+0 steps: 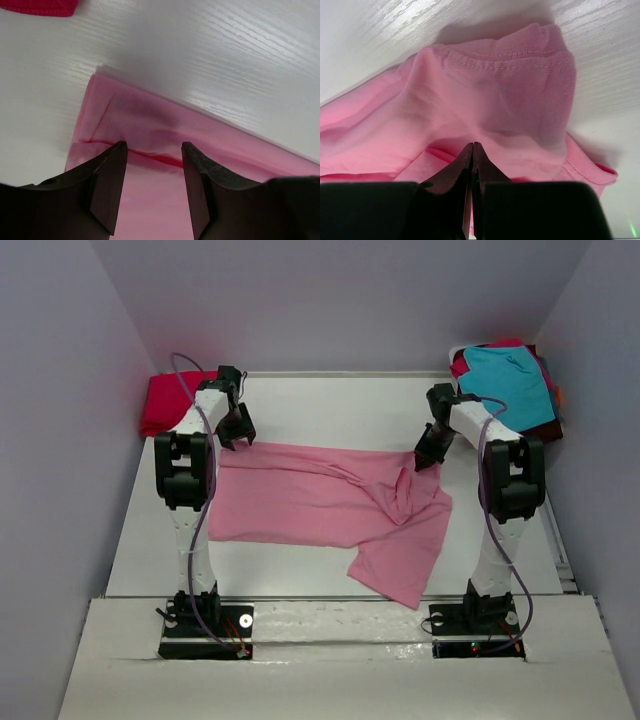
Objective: Fold and stack the t-shirts
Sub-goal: Fold the tshirt
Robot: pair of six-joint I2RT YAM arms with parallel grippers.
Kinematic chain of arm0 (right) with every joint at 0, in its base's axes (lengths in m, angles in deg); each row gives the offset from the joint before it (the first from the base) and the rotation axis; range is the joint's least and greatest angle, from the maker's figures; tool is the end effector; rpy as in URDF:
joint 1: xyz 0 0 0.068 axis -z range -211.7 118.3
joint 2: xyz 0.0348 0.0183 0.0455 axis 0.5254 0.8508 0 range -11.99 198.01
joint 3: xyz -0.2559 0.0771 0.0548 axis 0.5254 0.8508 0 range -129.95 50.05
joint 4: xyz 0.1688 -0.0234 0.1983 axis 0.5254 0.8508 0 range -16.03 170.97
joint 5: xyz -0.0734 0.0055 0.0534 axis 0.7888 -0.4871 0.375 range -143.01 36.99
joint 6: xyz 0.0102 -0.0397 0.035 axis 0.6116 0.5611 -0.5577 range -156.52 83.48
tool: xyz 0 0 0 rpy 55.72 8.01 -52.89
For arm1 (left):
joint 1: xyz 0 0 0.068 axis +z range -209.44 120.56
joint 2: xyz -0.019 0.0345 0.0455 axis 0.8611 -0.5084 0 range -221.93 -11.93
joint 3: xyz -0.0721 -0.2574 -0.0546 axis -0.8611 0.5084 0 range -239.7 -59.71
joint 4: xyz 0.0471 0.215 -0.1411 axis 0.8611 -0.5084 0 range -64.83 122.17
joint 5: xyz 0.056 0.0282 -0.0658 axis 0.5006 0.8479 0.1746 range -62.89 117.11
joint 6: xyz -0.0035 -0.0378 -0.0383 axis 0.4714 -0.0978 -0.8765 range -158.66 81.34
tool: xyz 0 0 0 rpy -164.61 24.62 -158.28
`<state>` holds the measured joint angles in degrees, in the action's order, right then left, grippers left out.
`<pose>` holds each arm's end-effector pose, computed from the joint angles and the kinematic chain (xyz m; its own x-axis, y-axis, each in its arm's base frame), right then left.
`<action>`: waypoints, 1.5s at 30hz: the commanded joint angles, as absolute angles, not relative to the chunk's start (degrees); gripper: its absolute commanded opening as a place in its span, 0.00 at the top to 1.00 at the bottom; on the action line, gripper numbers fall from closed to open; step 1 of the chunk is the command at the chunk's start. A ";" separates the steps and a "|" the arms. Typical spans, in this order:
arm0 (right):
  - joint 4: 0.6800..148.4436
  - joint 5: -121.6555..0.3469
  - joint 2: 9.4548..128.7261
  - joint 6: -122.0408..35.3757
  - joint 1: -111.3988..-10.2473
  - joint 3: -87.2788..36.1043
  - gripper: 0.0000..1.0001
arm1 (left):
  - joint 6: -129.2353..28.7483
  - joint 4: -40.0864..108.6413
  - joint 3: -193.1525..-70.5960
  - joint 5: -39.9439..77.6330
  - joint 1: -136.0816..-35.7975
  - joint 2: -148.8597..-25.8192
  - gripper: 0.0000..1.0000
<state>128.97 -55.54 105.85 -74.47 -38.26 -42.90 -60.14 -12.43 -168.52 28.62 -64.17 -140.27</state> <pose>0.4072 0.0483 0.1905 -0.8462 0.5211 -0.1116 0.5054 0.8511 0.1421 0.4810 -0.0388 0.1966 -0.8604 -0.2960 -0.4148 -0.2622 0.9551 -0.1377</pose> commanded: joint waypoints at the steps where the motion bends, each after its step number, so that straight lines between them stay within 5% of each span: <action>1: 128.63 -53.72 107.01 -74.93 -37.85 -46.27 0.92 | -59.84 -13.26 -167.72 27.99 -63.66 -140.16 0.41; 23: 131.27 -53.28 115.27 -73.61 -37.32 -54.36 0.93 | -61.60 -17.66 -176.07 30.80 -61.99 -148.07 0.68; 35: 136.89 -53.54 127.03 -72.38 -35.66 -71.22 0.91 | -62.57 -18.01 -181.52 31.58 -61.46 -151.77 0.69; 45: 140.51 -57.32 138.57 -69.48 -32.58 -92.60 0.89 | -62.66 -15.03 -186.88 29.83 -61.46 -154.93 0.60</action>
